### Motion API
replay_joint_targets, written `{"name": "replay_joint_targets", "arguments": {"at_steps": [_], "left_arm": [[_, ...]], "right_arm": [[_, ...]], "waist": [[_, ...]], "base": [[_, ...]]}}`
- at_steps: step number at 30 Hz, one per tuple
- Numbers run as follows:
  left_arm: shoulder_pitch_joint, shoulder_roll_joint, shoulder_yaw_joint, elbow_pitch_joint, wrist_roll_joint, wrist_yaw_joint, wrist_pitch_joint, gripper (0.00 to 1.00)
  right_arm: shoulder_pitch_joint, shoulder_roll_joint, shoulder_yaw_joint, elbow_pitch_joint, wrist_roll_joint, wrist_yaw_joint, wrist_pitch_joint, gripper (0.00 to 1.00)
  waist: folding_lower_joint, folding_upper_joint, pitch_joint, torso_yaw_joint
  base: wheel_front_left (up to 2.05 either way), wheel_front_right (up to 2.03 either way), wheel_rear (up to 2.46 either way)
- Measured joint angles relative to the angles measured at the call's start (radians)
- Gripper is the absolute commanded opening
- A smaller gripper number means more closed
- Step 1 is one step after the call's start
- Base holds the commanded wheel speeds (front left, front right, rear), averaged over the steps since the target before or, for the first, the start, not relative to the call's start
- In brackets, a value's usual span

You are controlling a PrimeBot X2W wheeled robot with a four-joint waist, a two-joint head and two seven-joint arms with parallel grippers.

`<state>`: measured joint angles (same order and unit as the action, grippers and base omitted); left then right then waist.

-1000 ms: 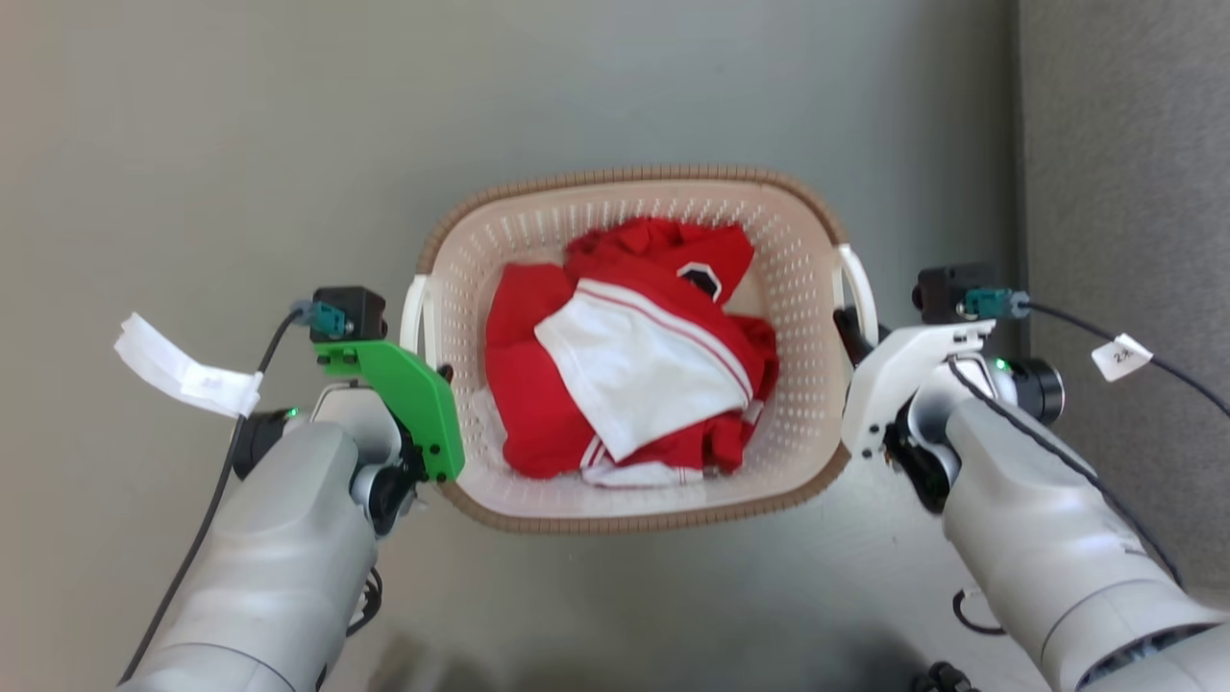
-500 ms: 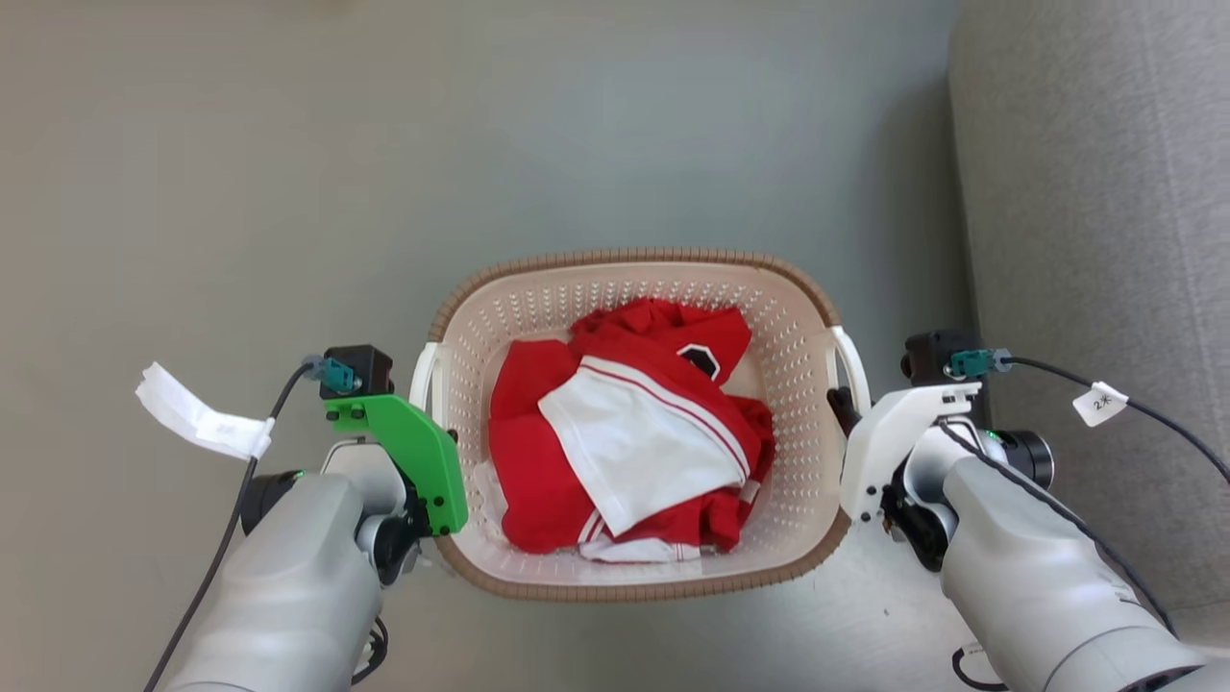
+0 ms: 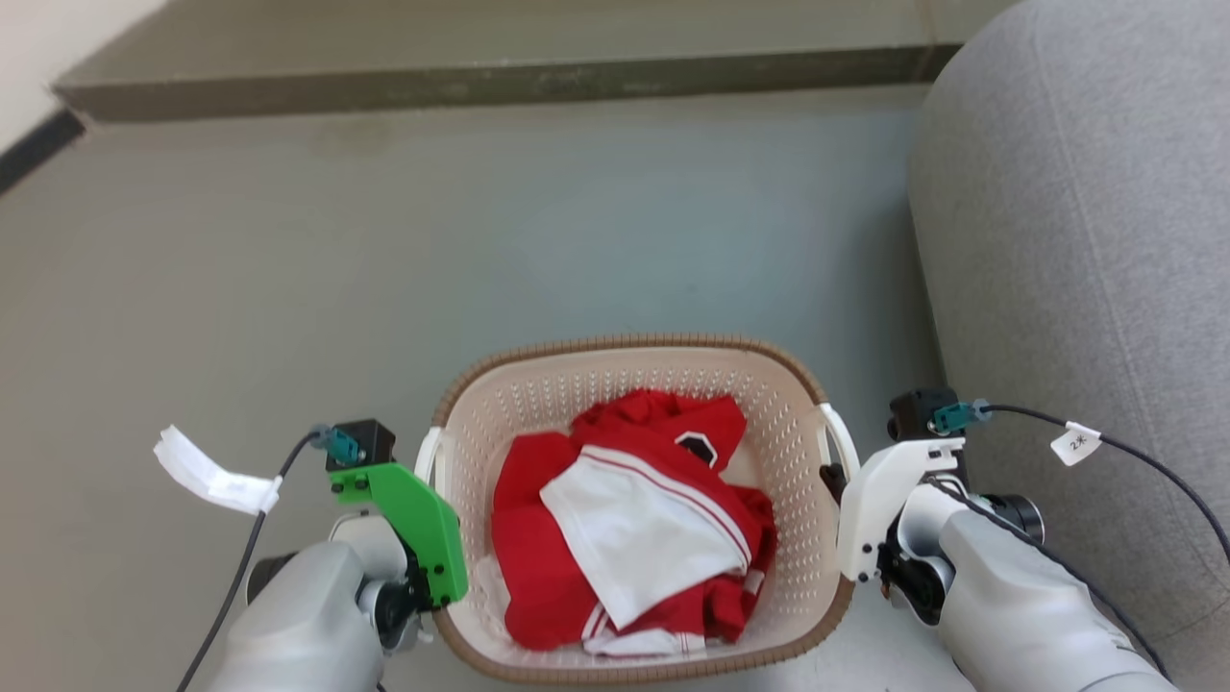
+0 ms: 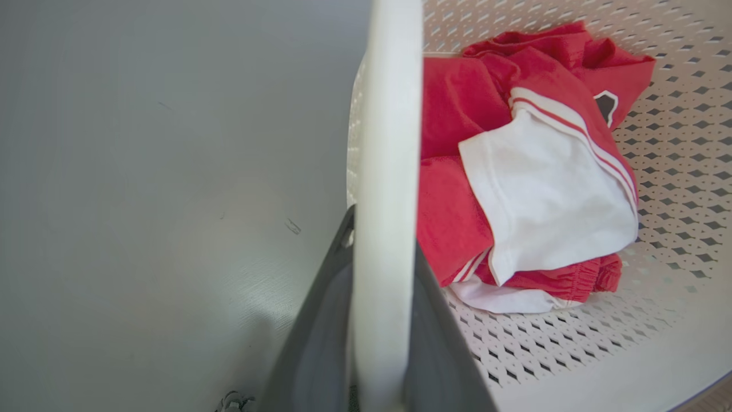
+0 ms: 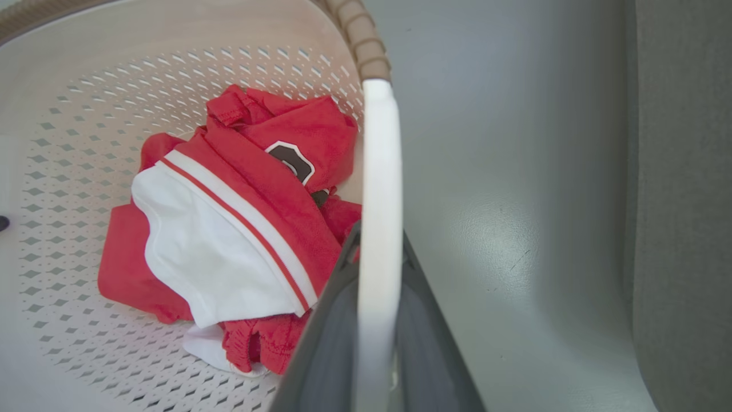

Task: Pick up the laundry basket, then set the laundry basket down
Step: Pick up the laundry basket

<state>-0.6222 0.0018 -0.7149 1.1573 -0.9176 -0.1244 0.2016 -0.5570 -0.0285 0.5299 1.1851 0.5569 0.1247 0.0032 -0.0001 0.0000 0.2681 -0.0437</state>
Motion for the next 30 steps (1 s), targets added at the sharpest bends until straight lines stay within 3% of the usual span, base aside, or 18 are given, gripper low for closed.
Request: {"name": "replay_joint_targets", "arguments": {"at_steps": [20, 30], "left_arm": [[0.111, 0.001, -0.010, 0.031, -0.065, 0.000, 0.099, 0.00], [0.113, 0.001, -0.010, 0.039, -0.078, 0.000, 0.116, 0.00]], "right_arm": [[0.100, -0.002, 0.093, -0.013, 0.070, 0.000, 0.144, 0.00], [0.100, -0.004, 0.107, -0.018, 0.105, 0.000, 0.184, 0.00]], "waist": [[0.0000, 0.0000, -0.217, -0.012], [0.0000, 0.0000, -0.250, -0.021]], "base": [[0.00, 0.00, 0.00], [0.00, 0.00, 0.00]]}}
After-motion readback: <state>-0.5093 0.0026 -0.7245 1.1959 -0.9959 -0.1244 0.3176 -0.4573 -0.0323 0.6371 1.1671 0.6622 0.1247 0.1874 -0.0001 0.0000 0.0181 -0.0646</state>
